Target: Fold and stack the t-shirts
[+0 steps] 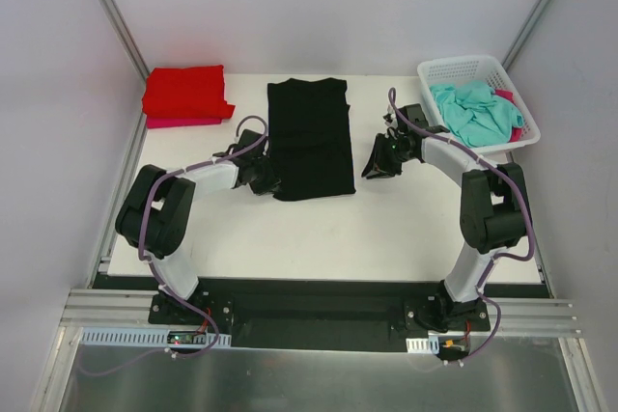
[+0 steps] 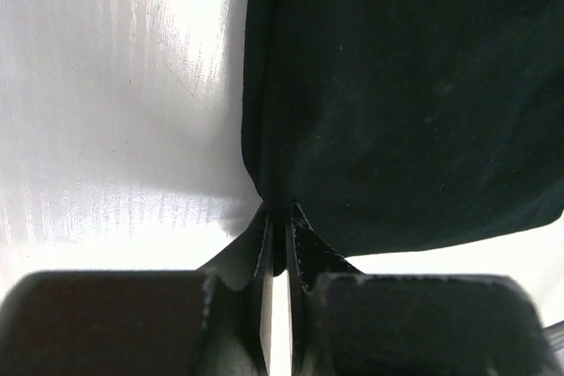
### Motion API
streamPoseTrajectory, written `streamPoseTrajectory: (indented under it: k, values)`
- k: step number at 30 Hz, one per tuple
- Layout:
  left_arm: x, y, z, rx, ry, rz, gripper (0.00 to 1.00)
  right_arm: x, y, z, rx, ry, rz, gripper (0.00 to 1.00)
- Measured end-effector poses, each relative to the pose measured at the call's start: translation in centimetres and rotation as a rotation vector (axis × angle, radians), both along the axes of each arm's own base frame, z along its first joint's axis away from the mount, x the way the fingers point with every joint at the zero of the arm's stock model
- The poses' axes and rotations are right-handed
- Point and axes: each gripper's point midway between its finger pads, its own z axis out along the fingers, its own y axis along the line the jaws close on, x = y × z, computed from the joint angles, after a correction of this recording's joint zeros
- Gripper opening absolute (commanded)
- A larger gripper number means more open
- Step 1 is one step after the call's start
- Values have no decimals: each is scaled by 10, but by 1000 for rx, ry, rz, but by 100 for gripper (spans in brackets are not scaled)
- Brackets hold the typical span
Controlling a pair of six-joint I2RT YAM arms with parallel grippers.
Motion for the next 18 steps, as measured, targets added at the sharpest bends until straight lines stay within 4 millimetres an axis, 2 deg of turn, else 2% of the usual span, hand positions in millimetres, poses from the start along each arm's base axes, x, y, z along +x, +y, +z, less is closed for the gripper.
streamPoseTrajectory:
  k: [4, 8, 11, 18]
  values:
    - [-1, -2, -1, -12, -3, -5, 0, -2, 3, -1, 8, 4, 0, 33]
    - [-2, -4, -2, -18, -12, -9, 0, -11, 10, -9, 21, 24, 12, 44]
    - [-3, -6, -2, -21, -18, -14, 0, -24, 12, -19, 33, 58, 25, 45]
    - [-4, -11, -1, -22, -23, -27, 0, -32, 14, -29, 60, 81, 17, 45]
